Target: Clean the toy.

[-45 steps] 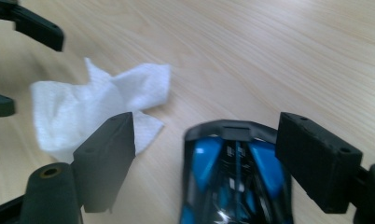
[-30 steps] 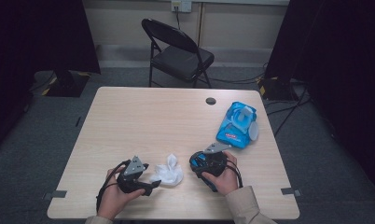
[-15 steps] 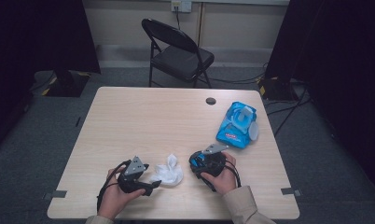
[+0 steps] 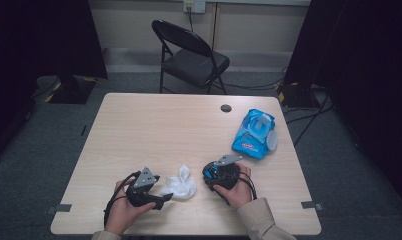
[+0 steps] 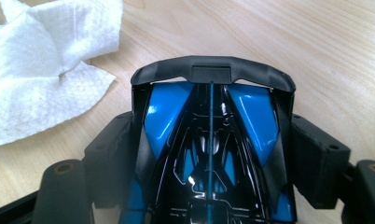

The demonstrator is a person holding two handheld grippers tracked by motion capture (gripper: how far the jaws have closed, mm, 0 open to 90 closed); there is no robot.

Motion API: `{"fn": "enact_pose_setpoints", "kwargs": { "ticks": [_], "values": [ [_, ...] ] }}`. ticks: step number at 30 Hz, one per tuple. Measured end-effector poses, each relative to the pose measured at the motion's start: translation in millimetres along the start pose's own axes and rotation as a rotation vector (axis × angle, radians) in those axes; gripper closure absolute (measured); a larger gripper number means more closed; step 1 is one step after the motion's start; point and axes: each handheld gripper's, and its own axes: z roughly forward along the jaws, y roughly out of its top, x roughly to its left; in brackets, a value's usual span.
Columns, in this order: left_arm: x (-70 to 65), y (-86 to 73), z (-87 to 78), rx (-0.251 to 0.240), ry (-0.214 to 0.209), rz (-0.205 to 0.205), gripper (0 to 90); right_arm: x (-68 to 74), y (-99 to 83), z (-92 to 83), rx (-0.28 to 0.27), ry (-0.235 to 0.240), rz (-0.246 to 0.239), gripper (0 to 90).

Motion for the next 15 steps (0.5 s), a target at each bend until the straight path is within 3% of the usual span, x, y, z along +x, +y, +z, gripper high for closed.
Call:
{"fn": "enact_pose_setpoints", "kwargs": {
  "ticks": [6,15],
  "values": [
    [-0.1,0.3,-0.4,-0.004,0.001,0.000,19.6,1.6,0.5,-0.2,0.003,-0.013,0.010,25.6],
    [0.3,1.8,-0.2,-0.008,-0.001,0.007,20.6,0.6,-1.9,-2.9,-0.017,0.006,0.021,25.7]
  ]
}}
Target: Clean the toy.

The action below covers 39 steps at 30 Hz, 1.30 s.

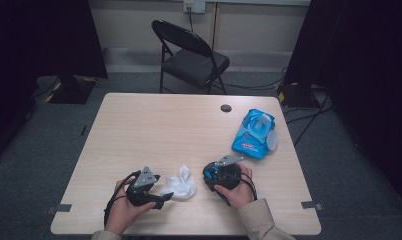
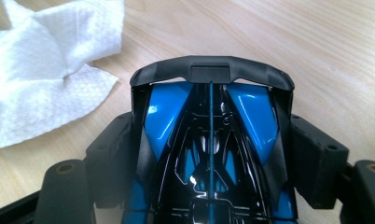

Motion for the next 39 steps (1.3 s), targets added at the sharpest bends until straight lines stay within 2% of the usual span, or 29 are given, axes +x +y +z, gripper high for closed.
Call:
{"fn": "enact_pose_setpoints", "kwargs": {
  "ticks": [14,20,27,30,33,37,39],
  "values": [
    [-3.1,5.1,2.7,-0.010,-0.032,-0.012,23.5,-3.3,0.7,-17.3,-0.091,0.046,0.021,25.8],
    [-4.7,8.5,4.5,-0.013,-0.038,0.000,23.8,-6.6,1.2,-26.4,-0.140,0.070,0.041,25.8],
    [-8.5,15.1,8.2,-0.021,-0.067,0.019,28.3,-12.3,0.9,-39.8,-0.207,0.085,0.069,25.8],
    [-9.5,19.0,13.0,-0.011,-0.072,0.041,31.3,-14.7,1.5,-43.7,-0.219,0.086,0.073,25.9],
    [-10.0,22.5,18.9,-0.006,-0.091,0.044,36.4,-14.9,1.4,-47.1,-0.221,0.091,0.069,25.8],
    [-11.5,21.7,28.1,0.032,-0.099,0.061,41.7,-16.2,0.3,-51.5,-0.227,0.091,0.068,25.8],
    [-12.3,19.9,31.9,0.061,-0.100,0.051,44.8,-18.0,-0.3,-53.3,-0.232,0.103,0.079,25.8]
  ]
}}
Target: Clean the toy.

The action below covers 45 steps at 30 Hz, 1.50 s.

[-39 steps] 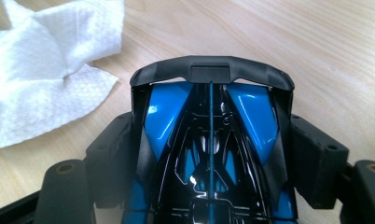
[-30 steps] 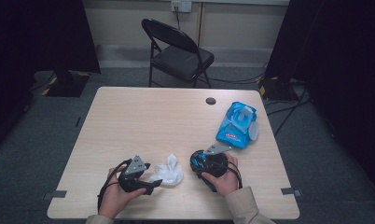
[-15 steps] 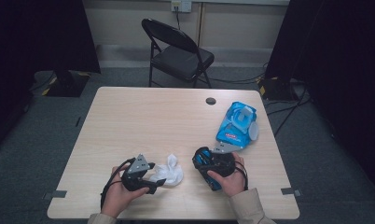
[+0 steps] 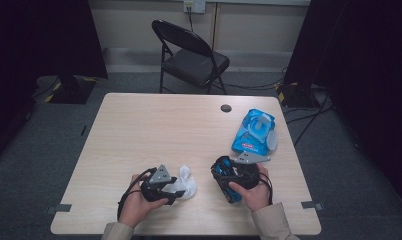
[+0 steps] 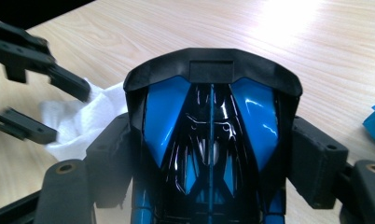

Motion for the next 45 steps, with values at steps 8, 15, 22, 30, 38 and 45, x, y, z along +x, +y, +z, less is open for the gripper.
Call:
{"fn": "enact_pose_setpoints", "kwargs": {
  "ticks": [8,15,22,30,38,45],
  "values": [
    [-3.7,1.4,7.6,0.062,-0.038,-0.003,81.6,-1.2,1.3,-5.2,-0.014,0.012,0.002,25.8],
    [1.1,19.1,-4.2,-0.059,-0.051,-0.059,85.8,2.8,1.8,-4.1,-0.011,0.031,-0.002,25.9],
    [5.9,55.5,-21.0,-0.180,-0.083,-0.095,85.8,6.0,3.6,-3.8,-0.013,0.047,-0.012,25.9],
    [7.4,88.9,-5.7,-0.218,-0.116,-0.119,85.7,12.0,4.4,-2.4,-0.013,0.081,-0.027,25.9],
    [2.5,101.7,12.4,-0.211,-0.150,-0.133,85.6,19.0,6.0,-2.5,-0.013,0.098,-0.048,25.8],
    [2.3,105.4,21.6,-0.207,-0.127,-0.124,84.5,20.4,4.8,-4.1,-0.011,0.105,-0.058,25.8]
  ]
}}
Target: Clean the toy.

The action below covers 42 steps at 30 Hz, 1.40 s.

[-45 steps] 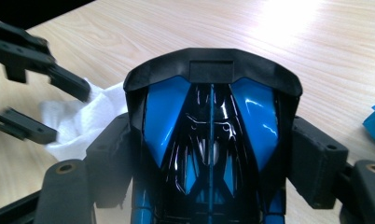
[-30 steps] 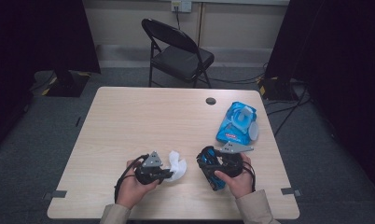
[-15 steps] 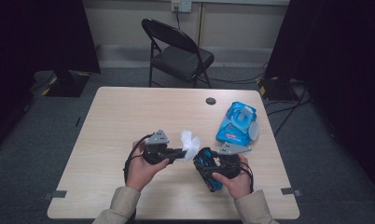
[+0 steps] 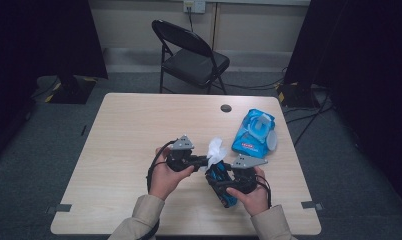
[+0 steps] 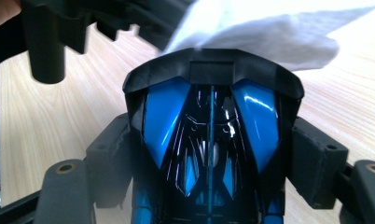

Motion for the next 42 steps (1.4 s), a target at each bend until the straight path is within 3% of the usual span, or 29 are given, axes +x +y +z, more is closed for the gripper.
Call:
{"fn": "enact_pose_setpoints", "kwargs": {
  "ticks": [7,23,30,42],
  "values": [
    [0.4,-2.0,8.9,0.007,0.014,0.007,85.0,1.7,-1.0,2.0,0.012,0.009,-0.007,25.8],
    [-5.7,-9.0,-11.2,0.009,-0.011,0.053,86.0,-3.2,0.8,-3.0,-0.001,-0.020,0.012,25.8],
    [-14.0,-14.1,-12.8,0.021,-0.059,0.073,86.2,-11.0,-2.1,-5.3,-0.005,-0.055,0.027,25.8],
    [-21.1,-21.4,-15.3,0.043,-0.088,0.087,86.5,-13.9,-2.3,-5.1,-0.006,-0.061,0.034,25.8]
  ]
}}
